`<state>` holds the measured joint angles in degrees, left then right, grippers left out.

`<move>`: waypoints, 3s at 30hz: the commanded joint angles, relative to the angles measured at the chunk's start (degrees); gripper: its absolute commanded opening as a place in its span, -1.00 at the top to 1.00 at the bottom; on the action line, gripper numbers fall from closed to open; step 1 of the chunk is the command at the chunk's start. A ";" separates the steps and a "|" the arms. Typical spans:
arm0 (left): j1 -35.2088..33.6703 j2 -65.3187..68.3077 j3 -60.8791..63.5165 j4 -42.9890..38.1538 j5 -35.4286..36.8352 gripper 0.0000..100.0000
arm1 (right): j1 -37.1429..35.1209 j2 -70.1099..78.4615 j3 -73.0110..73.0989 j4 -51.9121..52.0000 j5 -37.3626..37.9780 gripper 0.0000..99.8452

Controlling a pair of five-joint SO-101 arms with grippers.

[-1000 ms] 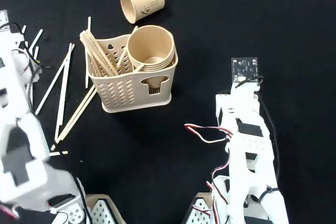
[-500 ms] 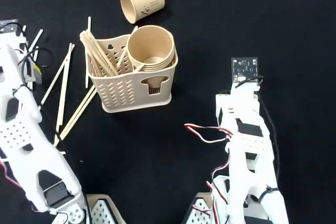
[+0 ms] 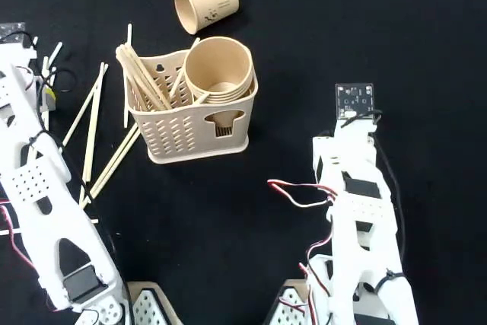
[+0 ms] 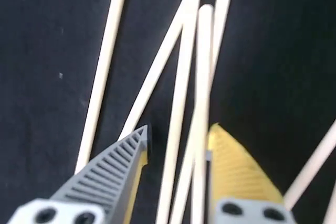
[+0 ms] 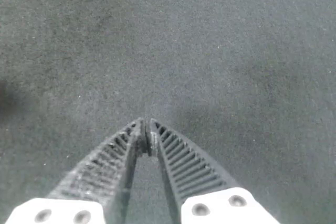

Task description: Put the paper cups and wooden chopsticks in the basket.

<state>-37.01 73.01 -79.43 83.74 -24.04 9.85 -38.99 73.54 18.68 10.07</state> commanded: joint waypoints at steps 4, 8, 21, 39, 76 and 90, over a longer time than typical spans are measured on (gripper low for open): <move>-0.66 6.24 -11.21 3.78 -0.26 0.94 | -0.44 -1.71 -0.48 -1.14 0.44 0.98; -0.31 6.42 -16.22 10.29 -0.26 0.94 | -0.44 -1.80 -0.57 -1.14 0.44 0.98; 0.75 -5.89 -16.04 16.79 -0.18 0.94 | -0.44 -1.80 -0.57 -1.14 0.44 0.98; 1.27 -23.56 -16.04 17.32 5.98 0.94 | -0.44 -1.80 -0.57 -1.14 0.44 0.98; 16.13 -126.15 106.24 -31.21 16.79 0.94 | -0.53 -1.80 -0.31 -1.14 0.44 0.98; 31.60 -144.09 133.41 -80.35 30.42 0.94 | -0.62 -1.71 -0.22 -1.14 2.64 0.98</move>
<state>-6.86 -69.85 53.41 9.10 5.41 9.85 -38.99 73.54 18.68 12.09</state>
